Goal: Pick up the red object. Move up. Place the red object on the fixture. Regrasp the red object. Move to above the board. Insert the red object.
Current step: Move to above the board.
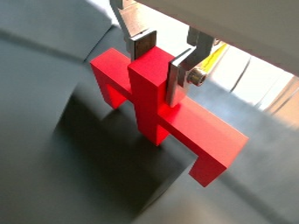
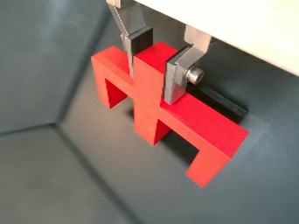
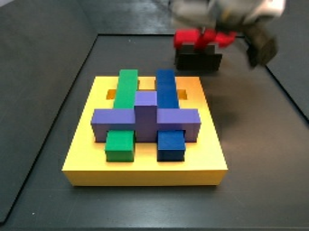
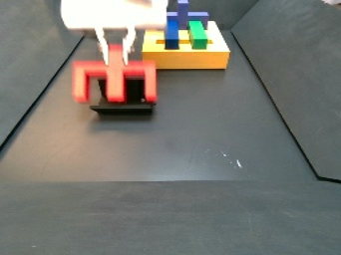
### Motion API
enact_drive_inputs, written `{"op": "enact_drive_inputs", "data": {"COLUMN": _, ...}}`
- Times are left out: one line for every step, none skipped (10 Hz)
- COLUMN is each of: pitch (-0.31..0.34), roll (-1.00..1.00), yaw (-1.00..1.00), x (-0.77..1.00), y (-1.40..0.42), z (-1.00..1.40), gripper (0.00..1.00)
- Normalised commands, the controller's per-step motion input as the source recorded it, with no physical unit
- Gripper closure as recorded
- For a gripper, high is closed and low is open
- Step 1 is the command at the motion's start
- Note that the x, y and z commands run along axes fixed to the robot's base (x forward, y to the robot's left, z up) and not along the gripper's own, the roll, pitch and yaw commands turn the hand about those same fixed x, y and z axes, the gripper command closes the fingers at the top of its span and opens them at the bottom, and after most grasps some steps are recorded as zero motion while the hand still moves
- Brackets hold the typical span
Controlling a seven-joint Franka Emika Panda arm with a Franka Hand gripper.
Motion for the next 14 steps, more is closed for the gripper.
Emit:
{"op": "enact_drive_inputs", "data": {"pitch": -0.033, "roll": -0.02, "yaw": -0.08, "x": 0.00, "y": 0.00, "z": 1.40, "gripper": 1.00}}
{"op": "enact_drive_inputs", "data": {"pitch": 0.001, "roll": 0.01, "yaw": -0.06, "x": 0.01, "y": 0.01, "z": 1.40, "gripper": 1.00}}
{"op": "enact_drive_inputs", "data": {"pitch": 0.057, "roll": 0.02, "yaw": -0.06, "x": 0.03, "y": 0.00, "z": 1.40, "gripper": 1.00}}
{"op": "enact_drive_inputs", "data": {"pitch": 0.091, "roll": 0.00, "yaw": -0.05, "x": 0.03, "y": -0.02, "z": 1.40, "gripper": 1.00}}
{"op": "enact_drive_inputs", "data": {"pitch": 0.100, "roll": 0.00, "yaw": -0.03, "x": 0.04, "y": -0.01, "z": 1.40, "gripper": 1.00}}
{"op": "enact_drive_inputs", "data": {"pitch": 0.127, "roll": 0.00, "yaw": 0.00, "x": 0.04, "y": -0.02, "z": 0.51, "gripper": 1.00}}
{"op": "enact_drive_inputs", "data": {"pitch": 0.120, "roll": -1.00, "yaw": -0.02, "x": -1.01, "y": -1.40, "z": 0.27, "gripper": 1.00}}
{"op": "enact_drive_inputs", "data": {"pitch": 0.118, "roll": -1.00, "yaw": -0.01, "x": -1.01, "y": -1.40, "z": 0.25, "gripper": 1.00}}
{"op": "enact_drive_inputs", "data": {"pitch": 0.083, "roll": -1.00, "yaw": 0.00, "x": -1.12, "y": -1.40, "z": 0.27, "gripper": 1.00}}
{"op": "enact_drive_inputs", "data": {"pitch": 0.083, "roll": -1.00, "yaw": 0.01, "x": -1.13, "y": -1.40, "z": 0.25, "gripper": 1.00}}
{"op": "enact_drive_inputs", "data": {"pitch": 0.074, "roll": -1.00, "yaw": 0.02, "x": -1.11, "y": -1.40, "z": 0.27, "gripper": 1.00}}
{"op": "enact_drive_inputs", "data": {"pitch": 0.070, "roll": -1.00, "yaw": 0.03, "x": -1.13, "y": -1.40, "z": 0.26, "gripper": 1.00}}
{"op": "enact_drive_inputs", "data": {"pitch": 0.057, "roll": -1.00, "yaw": 0.04, "x": -0.41, "y": -0.47, "z": 0.07, "gripper": 1.00}}
{"op": "enact_drive_inputs", "data": {"pitch": 0.052, "roll": -1.00, "yaw": 0.04, "x": -0.24, "y": -0.26, "z": 0.04, "gripper": 1.00}}
